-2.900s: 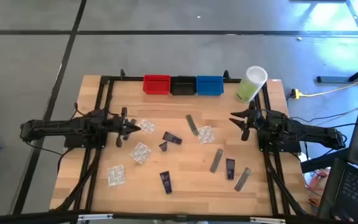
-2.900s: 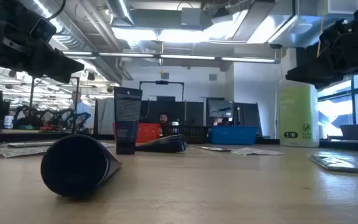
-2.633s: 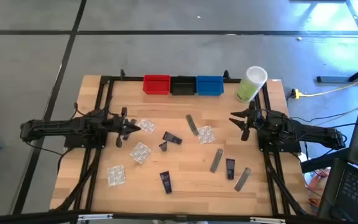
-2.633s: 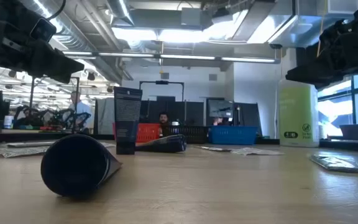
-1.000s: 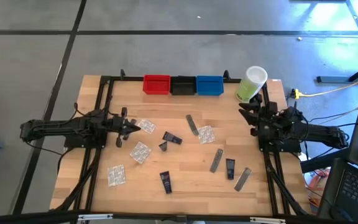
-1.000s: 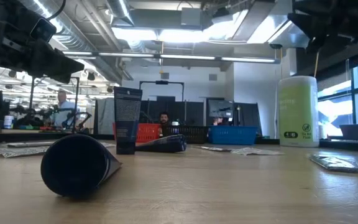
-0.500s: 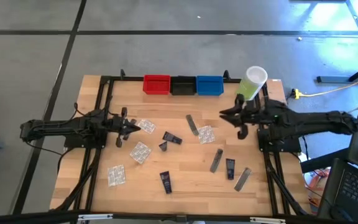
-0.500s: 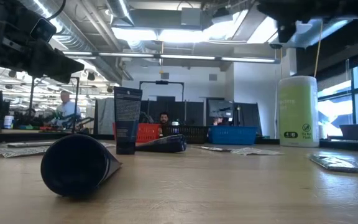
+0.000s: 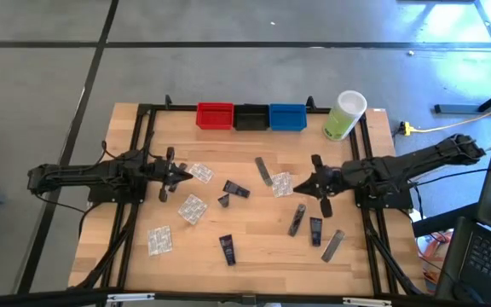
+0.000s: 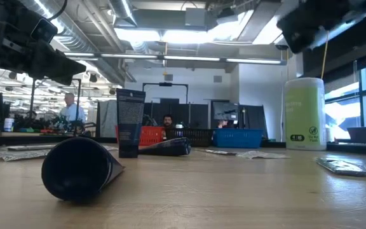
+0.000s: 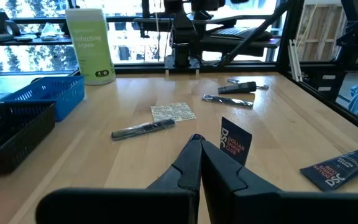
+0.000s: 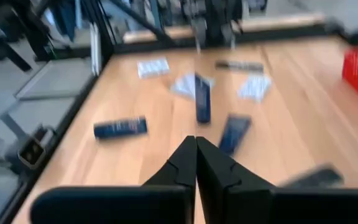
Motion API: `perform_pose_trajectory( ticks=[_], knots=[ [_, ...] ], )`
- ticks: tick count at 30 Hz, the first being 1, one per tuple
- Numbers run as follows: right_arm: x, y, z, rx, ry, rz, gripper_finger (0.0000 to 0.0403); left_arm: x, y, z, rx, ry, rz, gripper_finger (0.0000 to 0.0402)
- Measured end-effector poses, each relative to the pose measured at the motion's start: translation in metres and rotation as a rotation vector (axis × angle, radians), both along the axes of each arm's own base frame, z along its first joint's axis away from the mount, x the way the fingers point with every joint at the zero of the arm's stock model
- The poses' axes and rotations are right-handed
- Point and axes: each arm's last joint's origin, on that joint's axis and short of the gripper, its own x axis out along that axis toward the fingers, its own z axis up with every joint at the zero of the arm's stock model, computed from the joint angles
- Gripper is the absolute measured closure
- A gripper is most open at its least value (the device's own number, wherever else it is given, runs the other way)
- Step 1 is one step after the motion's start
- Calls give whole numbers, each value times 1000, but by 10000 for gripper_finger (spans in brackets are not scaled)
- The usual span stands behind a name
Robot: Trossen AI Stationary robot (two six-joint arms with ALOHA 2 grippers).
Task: Pick & Place Travel size toiletries
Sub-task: Put the blue shave cream into the red bin
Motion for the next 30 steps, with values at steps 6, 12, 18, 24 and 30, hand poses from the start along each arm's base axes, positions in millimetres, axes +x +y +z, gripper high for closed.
perform_pose_trajectory(
  ticks=[6, 12, 18, 24, 30],
  knots=[
    [-5, 2, -8, 18, 89, -27, 389, 0, 0, 0, 0, 0, 0, 395],
    [-5, 1, -9, 11, 102, -27, 398, 0, 0, 1, 2, -11, 0, 395],
    [-6, 0, -10, -13, 112, -67, 386, 1, 0, 5, -39, -49, 17, 395],
    [-7, -1, -11, -23, 130, -66, 396, 1, -1, 16, -135, -160, -10, 395],
    [-17, -6, -7, -53, 120, -132, 389, 0, -2, 29, -64, -295, -31, 395]
  ],
)
